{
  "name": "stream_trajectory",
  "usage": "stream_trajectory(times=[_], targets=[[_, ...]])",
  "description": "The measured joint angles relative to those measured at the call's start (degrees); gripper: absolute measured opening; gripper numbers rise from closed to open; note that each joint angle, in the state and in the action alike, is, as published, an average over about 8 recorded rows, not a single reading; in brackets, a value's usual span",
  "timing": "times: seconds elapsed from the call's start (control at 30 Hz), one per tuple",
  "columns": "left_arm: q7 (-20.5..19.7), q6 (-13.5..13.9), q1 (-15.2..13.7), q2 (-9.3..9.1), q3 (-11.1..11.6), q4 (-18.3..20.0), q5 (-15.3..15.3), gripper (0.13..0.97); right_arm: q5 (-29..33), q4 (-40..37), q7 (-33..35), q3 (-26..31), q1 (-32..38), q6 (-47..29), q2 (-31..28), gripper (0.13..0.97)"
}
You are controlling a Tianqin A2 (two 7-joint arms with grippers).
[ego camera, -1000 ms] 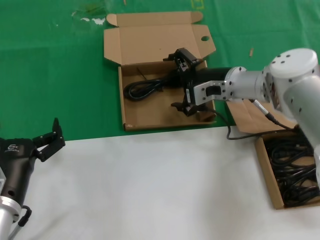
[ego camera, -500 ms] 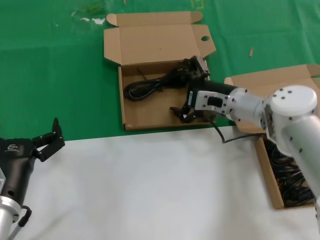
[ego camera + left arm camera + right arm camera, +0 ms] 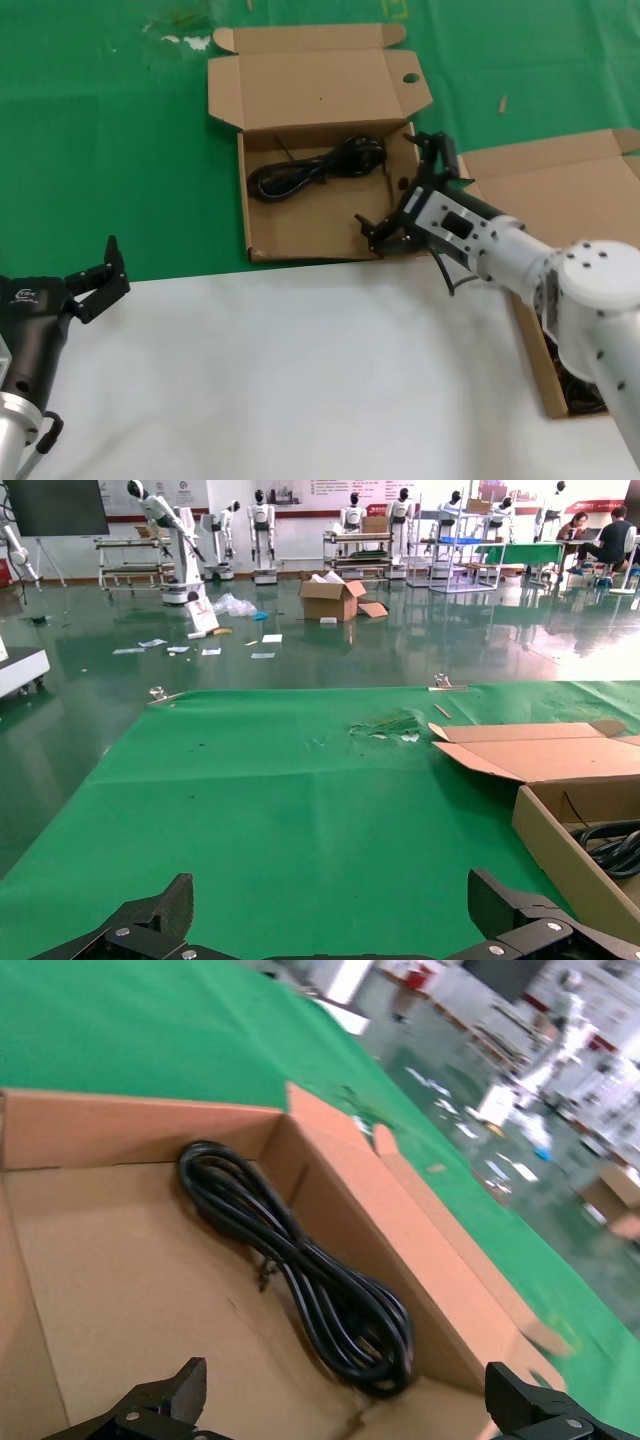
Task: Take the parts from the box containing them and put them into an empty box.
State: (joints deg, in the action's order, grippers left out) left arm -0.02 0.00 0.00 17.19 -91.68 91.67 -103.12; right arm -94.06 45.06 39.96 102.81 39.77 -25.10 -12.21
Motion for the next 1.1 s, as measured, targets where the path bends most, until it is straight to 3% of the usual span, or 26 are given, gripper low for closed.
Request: stream_trajectory(times=[1.1], targets=[[0.0, 0.0, 0.0, 0.0, 0.0, 0.0, 0.0, 0.966, -7.4, 38.4, -32.8, -9.2, -32.7, 20.6, -4.1, 0.966]])
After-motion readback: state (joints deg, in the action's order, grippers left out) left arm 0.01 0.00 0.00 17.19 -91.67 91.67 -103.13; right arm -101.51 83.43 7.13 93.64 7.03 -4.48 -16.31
